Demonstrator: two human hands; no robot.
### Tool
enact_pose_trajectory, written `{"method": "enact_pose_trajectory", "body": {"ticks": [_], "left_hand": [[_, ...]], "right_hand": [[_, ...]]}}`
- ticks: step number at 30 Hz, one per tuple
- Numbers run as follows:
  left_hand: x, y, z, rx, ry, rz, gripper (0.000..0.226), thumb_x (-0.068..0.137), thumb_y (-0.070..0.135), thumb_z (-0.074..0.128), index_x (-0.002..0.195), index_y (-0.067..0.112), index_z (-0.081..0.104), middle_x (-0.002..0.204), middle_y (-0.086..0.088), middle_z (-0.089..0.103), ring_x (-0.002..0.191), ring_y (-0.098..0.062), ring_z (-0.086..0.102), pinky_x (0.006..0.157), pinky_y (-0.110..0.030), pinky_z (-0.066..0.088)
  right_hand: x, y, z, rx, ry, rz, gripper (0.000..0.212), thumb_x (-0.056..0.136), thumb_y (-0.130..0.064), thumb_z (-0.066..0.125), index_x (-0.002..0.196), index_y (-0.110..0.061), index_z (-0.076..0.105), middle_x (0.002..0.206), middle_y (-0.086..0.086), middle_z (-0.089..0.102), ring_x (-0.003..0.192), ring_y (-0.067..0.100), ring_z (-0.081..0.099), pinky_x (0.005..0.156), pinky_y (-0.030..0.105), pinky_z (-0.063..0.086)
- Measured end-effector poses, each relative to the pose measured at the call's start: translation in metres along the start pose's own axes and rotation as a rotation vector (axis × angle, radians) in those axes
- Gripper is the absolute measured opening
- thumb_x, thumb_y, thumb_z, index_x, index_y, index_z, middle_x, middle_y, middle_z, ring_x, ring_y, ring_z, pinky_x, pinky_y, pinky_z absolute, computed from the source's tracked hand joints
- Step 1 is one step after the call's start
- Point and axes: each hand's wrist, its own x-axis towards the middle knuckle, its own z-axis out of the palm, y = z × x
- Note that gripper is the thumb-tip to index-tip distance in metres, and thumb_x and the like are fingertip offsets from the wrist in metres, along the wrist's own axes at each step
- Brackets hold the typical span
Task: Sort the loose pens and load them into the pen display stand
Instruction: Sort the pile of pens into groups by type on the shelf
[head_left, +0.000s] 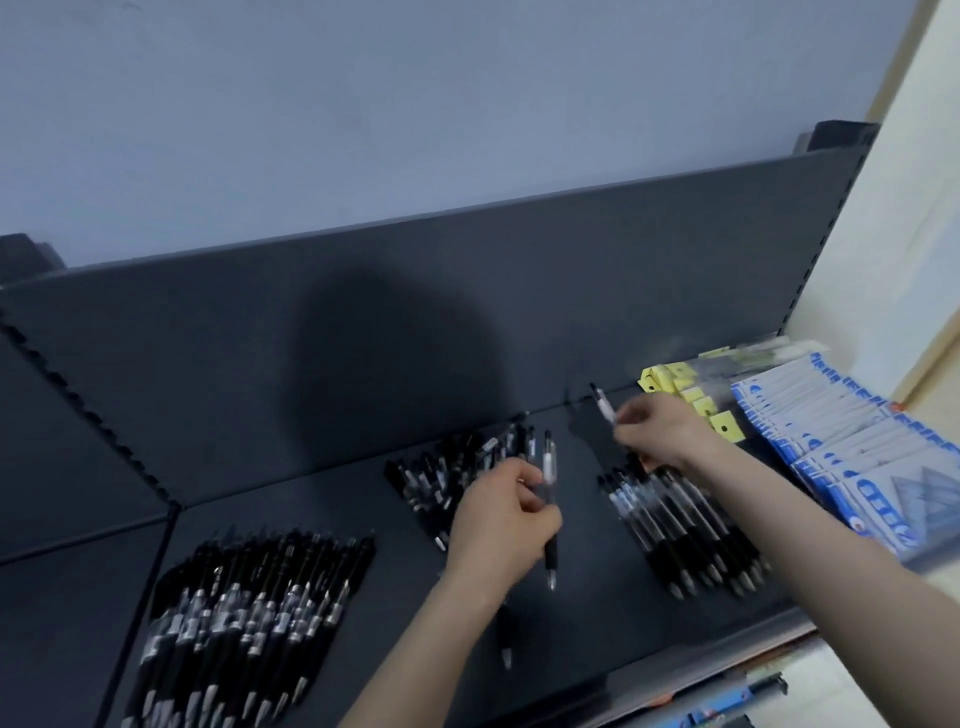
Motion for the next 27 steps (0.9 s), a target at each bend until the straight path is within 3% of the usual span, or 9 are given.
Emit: {"method": "enact_pose_trajectory", "body": {"ticks": [3, 6, 8, 13, 17, 21, 27], "left_hand": [[-0.007, 0.000, 0.034, -0.072, -0.083, -0.023, 0.030, 0.083, 0.018, 0.069, 0.108, 0.029, 0.055, 0.083, 0.006, 0.064, 0.069, -0.016, 0.069, 0.069, -0.042, 0.060], [-0.009, 0.004, 0.059, -0.131, -0.137, -0.043, 0.033, 0.086, 0.018, 0.068, 0.114, 0.026, 0.053, 0.086, 0.003, 0.064, 0.061, -0.014, 0.068, 0.068, -0.041, 0.060], [-0.008, 0.010, 0.071, -0.161, -0.157, -0.055, 0.033, 0.086, 0.017, 0.069, 0.113, 0.026, 0.053, 0.088, 0.000, 0.064, 0.057, -0.013, 0.067, 0.067, -0.042, 0.060], [0.003, 0.030, 0.094, -0.239, -0.159, -0.096, 0.035, 0.085, 0.012, 0.068, 0.117, 0.019, 0.054, 0.089, -0.004, 0.061, 0.052, -0.011, 0.061, 0.059, -0.032, 0.060], [0.010, 0.040, 0.109, -0.211, -0.144, -0.106, 0.030, 0.086, 0.012, 0.067, 0.109, 0.023, 0.052, 0.087, -0.002, 0.059, 0.055, -0.014, 0.063, 0.061, -0.033, 0.061], [0.011, 0.043, 0.118, -0.139, -0.121, -0.099, 0.028, 0.086, 0.014, 0.067, 0.111, 0.021, 0.054, 0.082, 0.001, 0.060, 0.059, -0.016, 0.066, 0.064, -0.036, 0.061], [0.005, 0.044, 0.116, -0.117, -0.103, -0.098, 0.033, 0.086, 0.016, 0.067, 0.115, 0.022, 0.054, 0.091, -0.001, 0.061, 0.069, -0.022, 0.070, 0.067, -0.037, 0.061]], "right_hand": [[-0.038, 0.035, -0.021, 0.142, 0.049, 0.022, 0.010, 0.080, -0.002, 0.062, 0.083, -0.011, 0.065, 0.072, 0.006, 0.065, 0.057, 0.020, 0.056, 0.052, 0.030, 0.050], [-0.069, 0.068, -0.031, 0.177, 0.098, 0.043, 0.013, 0.080, -0.003, 0.068, 0.080, -0.016, 0.066, 0.066, 0.001, 0.064, 0.057, 0.018, 0.057, 0.053, 0.029, 0.049], [-0.079, 0.084, -0.034, 0.084, 0.125, 0.040, 0.011, 0.079, -0.010, 0.071, 0.084, -0.019, 0.069, 0.068, -0.003, 0.067, 0.060, 0.016, 0.061, 0.059, 0.030, 0.050], [-0.079, 0.095, -0.033, -0.128, 0.149, 0.000, 0.019, 0.079, -0.023, 0.073, 0.098, -0.023, 0.071, 0.075, -0.013, 0.064, 0.070, 0.001, 0.058, 0.062, 0.016, 0.040], [-0.069, 0.088, -0.031, -0.206, 0.156, -0.047, 0.025, 0.082, -0.024, 0.069, 0.106, -0.021, 0.070, 0.080, -0.010, 0.063, 0.078, 0.008, 0.060, 0.075, 0.022, 0.047], [-0.062, 0.089, -0.029, -0.285, 0.123, -0.061, 0.026, 0.081, -0.025, 0.067, 0.106, -0.017, 0.070, 0.094, 0.000, 0.072, 0.088, 0.017, 0.065, 0.080, 0.030, 0.052], [-0.062, 0.092, -0.031, -0.285, 0.100, -0.071, 0.030, 0.081, -0.026, 0.069, 0.110, -0.020, 0.070, 0.097, -0.001, 0.072, 0.091, 0.017, 0.065, 0.082, 0.031, 0.052]]}}
